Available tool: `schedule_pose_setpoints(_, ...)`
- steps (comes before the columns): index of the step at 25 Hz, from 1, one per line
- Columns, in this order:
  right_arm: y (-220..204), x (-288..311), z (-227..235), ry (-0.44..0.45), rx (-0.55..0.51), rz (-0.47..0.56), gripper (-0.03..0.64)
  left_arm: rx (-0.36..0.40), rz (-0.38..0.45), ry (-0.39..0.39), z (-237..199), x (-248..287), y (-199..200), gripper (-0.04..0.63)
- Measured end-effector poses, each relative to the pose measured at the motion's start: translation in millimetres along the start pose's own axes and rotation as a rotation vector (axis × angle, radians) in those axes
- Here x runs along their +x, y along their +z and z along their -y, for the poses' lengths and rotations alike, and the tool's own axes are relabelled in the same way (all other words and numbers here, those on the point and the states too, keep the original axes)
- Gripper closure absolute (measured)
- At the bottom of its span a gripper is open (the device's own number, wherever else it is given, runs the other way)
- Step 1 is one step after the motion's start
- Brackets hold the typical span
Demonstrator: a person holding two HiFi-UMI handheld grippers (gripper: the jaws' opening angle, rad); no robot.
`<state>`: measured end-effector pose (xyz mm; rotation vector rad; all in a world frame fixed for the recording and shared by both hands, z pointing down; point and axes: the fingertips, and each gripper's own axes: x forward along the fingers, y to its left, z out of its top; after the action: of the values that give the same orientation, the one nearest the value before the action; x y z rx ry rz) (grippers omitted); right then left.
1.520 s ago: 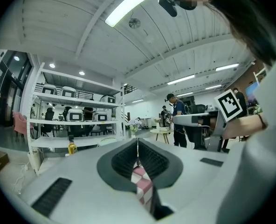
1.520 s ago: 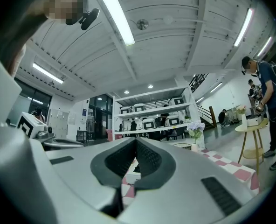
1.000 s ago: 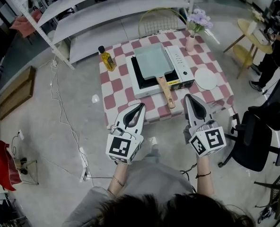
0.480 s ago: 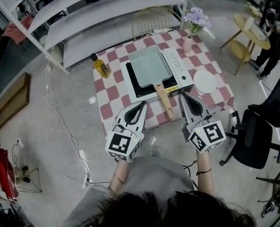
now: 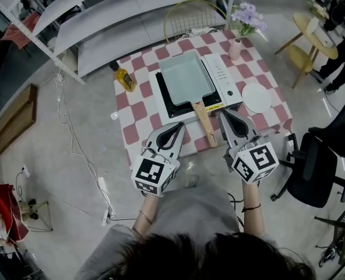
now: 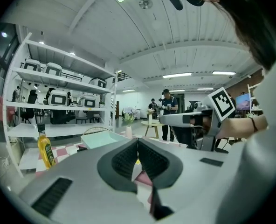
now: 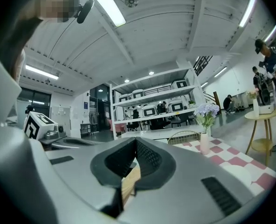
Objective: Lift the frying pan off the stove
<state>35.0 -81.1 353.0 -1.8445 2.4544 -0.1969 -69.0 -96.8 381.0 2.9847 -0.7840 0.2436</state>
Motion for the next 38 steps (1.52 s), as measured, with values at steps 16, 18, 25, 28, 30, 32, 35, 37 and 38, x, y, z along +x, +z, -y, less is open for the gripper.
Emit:
schedule_pose_setpoints(16,-28.5,39.2,27.3,0.193,0.124,-0.174,0.595,-0.193,-0.184,0.037,-2.3,32.6,-35.0,0.568)
schedule_pose_setpoints(18,-31.8,45.5,31.3,0.225,0.155,-0.197,0.595,-0.221,-0.207,0.058,-4.8,36.9,-39.1,0.568)
schedule_pose_setpoints(25,-46.7,63.2,38.4,0.330,0.210,-0.287,0.595,-0.283,-0.273,0.101,-9.9,48.0,-53.4,0.568)
schedule_pose_setpoints(28,-51.9,67.5,43.7,0.352,0.236,-0.322,0.594,-0.318,-0.293,0.108,-9.2,52.4,-57.1,0.568)
schedule_pose_setpoints(30,-54.7,70.1,46.9,0.367,0.255,-0.341,0.594,-0.345,-0.302,0.119,-9.7,54.7,-58.9,0.567)
schedule_pose_setpoints(32,-58.5,72.3,48.1,0.394,0.275,-0.366,0.594,-0.370,-0.316,0.136,-10.7,55.7,-61.9,0.567)
schedule_pose_setpoints(35,-65.2,74.5,48.3,0.432,0.303,-0.416,0.594,-0.402,-0.351,0.154,-10.8,56.0,-68.6,0.566)
schedule_pose_setpoints(37,-69.0,76.0,48.6,0.448,0.320,-0.443,0.594,-0.415,-0.364,0.164,-10.1,55.9,-71.5,0.566)
schedule_pose_setpoints(38,-70.5,76.6,48.8,0.455,0.331,-0.454,0.594,-0.421,-0.366,0.171,-9.9,55.8,-72.2,0.566)
